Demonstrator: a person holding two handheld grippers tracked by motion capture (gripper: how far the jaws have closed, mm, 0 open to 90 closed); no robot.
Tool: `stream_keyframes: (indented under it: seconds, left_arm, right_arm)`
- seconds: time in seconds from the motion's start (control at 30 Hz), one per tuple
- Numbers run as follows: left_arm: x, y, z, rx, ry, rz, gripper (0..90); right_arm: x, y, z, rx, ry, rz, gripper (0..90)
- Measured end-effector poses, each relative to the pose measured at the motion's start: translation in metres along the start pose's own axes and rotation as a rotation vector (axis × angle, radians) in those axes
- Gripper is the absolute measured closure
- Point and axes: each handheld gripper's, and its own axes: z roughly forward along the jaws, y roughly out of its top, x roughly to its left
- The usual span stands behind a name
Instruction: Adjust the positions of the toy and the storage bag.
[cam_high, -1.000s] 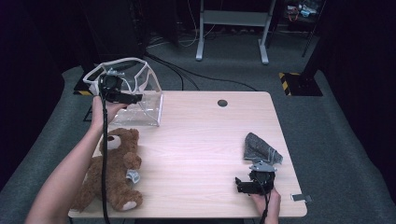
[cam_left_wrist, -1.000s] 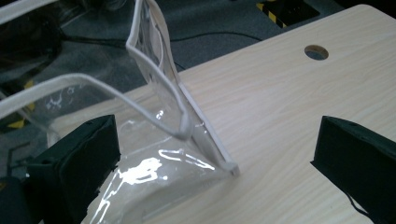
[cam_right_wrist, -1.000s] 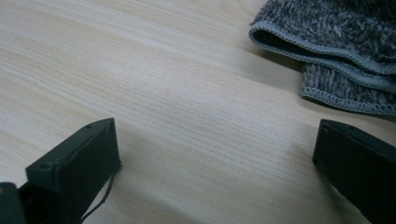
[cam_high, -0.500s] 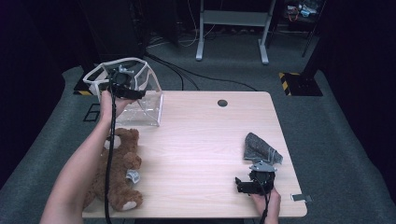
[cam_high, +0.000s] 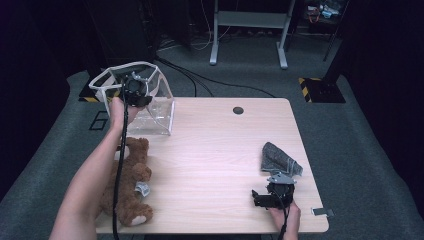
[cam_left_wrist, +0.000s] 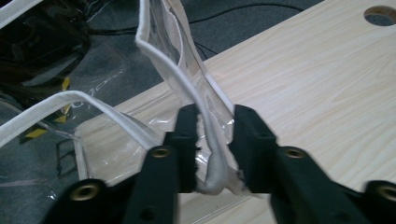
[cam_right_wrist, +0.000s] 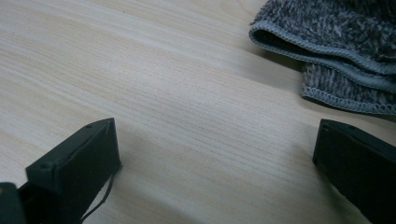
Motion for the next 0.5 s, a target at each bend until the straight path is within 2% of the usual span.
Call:
stream_keyframes:
  seconds: [0.03, 0.3, 0.33, 0.5]
  left_arm:
    - [0.000, 0.000, 0.000, -0.002, 0.001, 0.006, 80.2]
    - [-0.007, 0.007, 0.004, -0.032, -0.028, 0.087, 82.7]
    - [-0.008, 0.007, 0.005, -0.044, -0.030, 0.083, 83.0]
    - [-0.014, 0.012, 0.005, -0.045, -0.043, 0.092, 84.0]
  right_arm:
    - [0.000, 0.000, 0.000, -0.001, 0.000, 0.004, 0.0]
    - [0.001, 0.001, 0.001, -0.005, -0.005, 0.014, 0.0]
    - [0.001, 0.001, 0.001, -0.005, -0.005, 0.014, 0.0]
    - [0.001, 0.001, 0.001, -0.005, -0.005, 0.014, 0.0]
